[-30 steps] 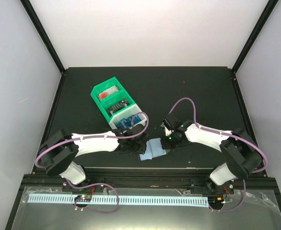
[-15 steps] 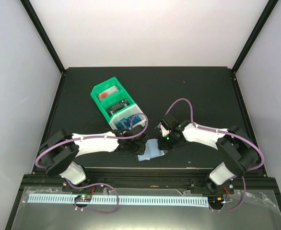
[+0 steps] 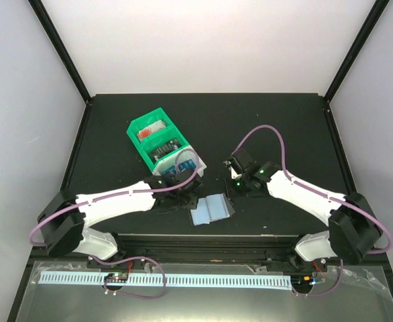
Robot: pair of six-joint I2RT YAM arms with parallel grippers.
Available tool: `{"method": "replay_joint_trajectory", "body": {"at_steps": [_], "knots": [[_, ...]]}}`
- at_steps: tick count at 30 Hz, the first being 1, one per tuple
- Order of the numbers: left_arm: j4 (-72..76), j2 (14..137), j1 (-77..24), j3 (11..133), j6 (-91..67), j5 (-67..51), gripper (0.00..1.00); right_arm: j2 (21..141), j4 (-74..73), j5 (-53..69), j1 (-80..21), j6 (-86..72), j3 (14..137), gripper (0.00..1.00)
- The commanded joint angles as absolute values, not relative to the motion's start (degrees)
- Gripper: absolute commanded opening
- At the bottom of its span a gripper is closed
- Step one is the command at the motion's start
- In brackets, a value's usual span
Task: Put the credit cards into the card holder
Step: Insert the credit card into the card holder, then pick up the credit card from the storage box.
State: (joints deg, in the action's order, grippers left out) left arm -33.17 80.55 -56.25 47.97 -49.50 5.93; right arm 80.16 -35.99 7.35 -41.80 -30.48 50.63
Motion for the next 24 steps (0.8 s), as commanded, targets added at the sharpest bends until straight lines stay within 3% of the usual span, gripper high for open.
{"method": "replay_joint_trajectory", "body": {"at_steps": [1,6,9,16,24], "knots": [[-40.27,76.11,-54.88,56.83,-46.95,12.81,0.43,77.18,-37.76,3.76,-42.01,-30.26,53.29,0.14],[-49.13,71.91,-49.10,63.56,-49.57,19.26,0.68,75.02,-39.59,-1.57,-41.88,-30.35,56.91,0.24],[-52.34,70.10,-43.12,64.53,-51.13,20.19,0.74,75.28,-39.95,-4.37,-41.70,-29.20,60.30,0.30],[-50.12,72.16,-32.26,63.11,-46.68,16.00,0.73,82.02,-41.00,-4.85,-39.81,-25.62,69.60,0.36],[-42.25,76.03,-20.22,58.04,-39.03,4.52,0.68,93.86,-42.89,5.39,-39.06,-20.84,81.64,0.38]]}}
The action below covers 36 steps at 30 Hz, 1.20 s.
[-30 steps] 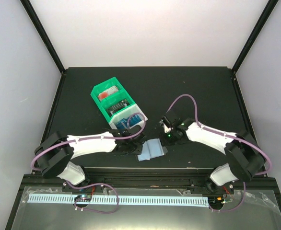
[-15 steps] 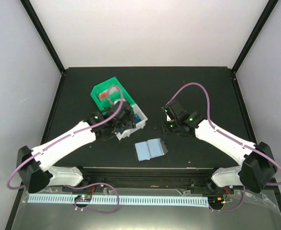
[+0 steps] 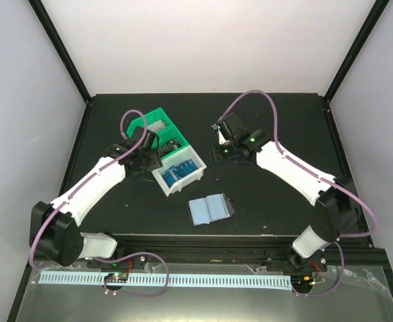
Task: Put the credit cards into the card holder
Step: Pick up the credit card from the storage box.
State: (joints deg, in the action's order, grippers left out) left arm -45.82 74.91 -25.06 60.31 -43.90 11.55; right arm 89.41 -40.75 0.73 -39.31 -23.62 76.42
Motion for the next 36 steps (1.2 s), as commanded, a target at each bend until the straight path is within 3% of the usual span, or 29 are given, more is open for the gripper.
{"method": "replay_joint_trajectory", "body": {"at_steps": [1,10,17,36], "knots": [[-41.60,76.36,-18.54,57.61,-38.27,2.60,0.68,95.18,-43.41,6.05,-39.02,-20.83,83.20,0.38],[-36.78,77.96,-6.85,51.64,-35.42,-7.64,0.80,103.32,-42.15,11.26,-39.11,-22.50,90.93,0.43],[-35.17,79.17,-3.43,51.11,-34.37,-9.73,0.80,109.36,-45.70,17.45,-42.84,-18.03,98.82,0.49],[-30.31,84.79,-1.93,53.80,-32.50,-13.69,0.79,126.67,-53.61,15.57,-48.90,-12.83,112.79,0.49]]}}
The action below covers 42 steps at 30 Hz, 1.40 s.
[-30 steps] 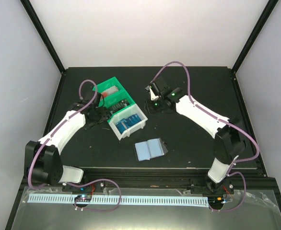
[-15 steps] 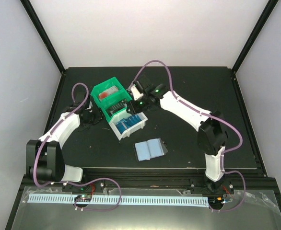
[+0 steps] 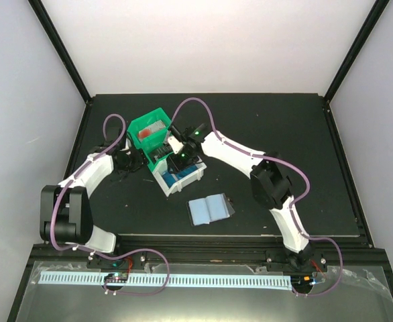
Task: Put the credit cards into the card holder
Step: Pick up the credit card from the storage box.
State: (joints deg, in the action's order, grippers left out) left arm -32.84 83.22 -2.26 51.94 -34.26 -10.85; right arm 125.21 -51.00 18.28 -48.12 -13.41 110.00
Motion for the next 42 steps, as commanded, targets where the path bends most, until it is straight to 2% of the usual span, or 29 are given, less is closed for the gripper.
{"method": "replay_joint_trajectory", "body": {"at_steps": [1,4,10,20,26,33,38,42], "knots": [[-29.87,85.12,-1.87,53.79,-32.28,-13.96,0.79,127.19,-54.01,13.60,-48.92,-13.60,113.59,0.49],[-27.62,86.65,-1.74,54.22,-31.04,-17.19,0.77,129.51,-55.21,8.10,-48.81,-16.05,115.92,0.49],[-26.25,89.77,-1.76,55.05,-30.90,-21.06,0.71,134.46,-56.85,7.39,-48.86,-15.89,121.10,0.50],[-24.83,91.83,-1.71,53.22,-31.10,-24.01,0.70,137.34,-56.71,12.91,-48.94,-10.18,120.15,0.61],[-25.04,92.84,-1.71,52.92,-30.91,-24.10,0.70,139.44,-58.02,13.01,-49.05,-8.76,119.85,0.61],[-25.10,93.59,-1.73,51.71,-31.82,-24.49,0.59,140.19,-56.78,13.93,-49.49,-8.26,119.64,0.45],[-24.68,93.69,-1.76,50.71,-32.08,-25.20,0.53,139.38,-56.35,17.30,-49.48,-8.98,121.05,0.24],[-24.47,93.65,-1.84,50.28,-32.36,-25.31,0.50,137.25,-55.29,20.65,-49.40,-10.15,120.81,0.22]]}}
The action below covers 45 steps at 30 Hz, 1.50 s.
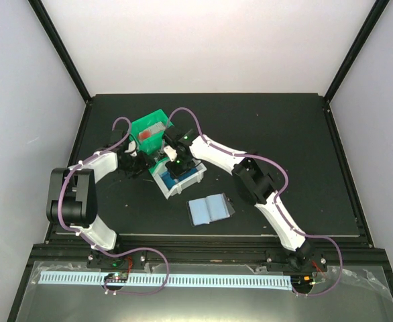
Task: Put the credit cards into the card holder
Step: Pick up the credit card from the storage box.
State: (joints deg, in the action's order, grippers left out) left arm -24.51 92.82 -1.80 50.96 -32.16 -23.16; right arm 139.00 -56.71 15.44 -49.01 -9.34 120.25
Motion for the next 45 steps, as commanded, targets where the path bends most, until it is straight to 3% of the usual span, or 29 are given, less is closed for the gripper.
{"method": "replay_joint_trajectory", "body": {"at_steps": [1,17,20,25,28,33,38,45], "knots": [[-24.46,93.69,-1.85,50.27,-32.39,-25.27,0.50,136.98,-55.35,21.30,-49.39,-10.27,120.92,0.22],[-23.84,93.92,-1.84,50.11,-32.87,-25.79,0.50,133.73,-55.15,31.23,-47.76,-11.87,118.69,0.20],[-23.84,93.95,-1.81,50.02,-32.87,-25.84,0.50,133.73,-55.11,32.77,-47.61,-11.66,118.47,0.23],[-23.66,93.89,-1.85,50.01,-32.87,-25.88,0.50,134.64,-55.20,35.82,-47.64,-11.34,118.56,0.38],[-23.67,93.87,-1.85,50.01,-32.79,-25.92,0.50,136.65,-56.67,35.99,-47.63,-11.20,120.02,0.40],[-23.71,93.70,-1.84,49.95,-32.70,-25.96,0.50,138.27,-57.32,37.47,-47.64,-10.81,120.76,0.36],[-23.61,93.69,-1.84,49.80,-32.70,-26.18,0.50,138.25,-56.66,39.48,-47.63,-10.42,120.46,0.21],[-23.47,93.43,-1.85,49.74,-32.70,-25.97,0.50,139.21,-57.36,39.34,-47.64,-10.55,120.94,0.25]]}}
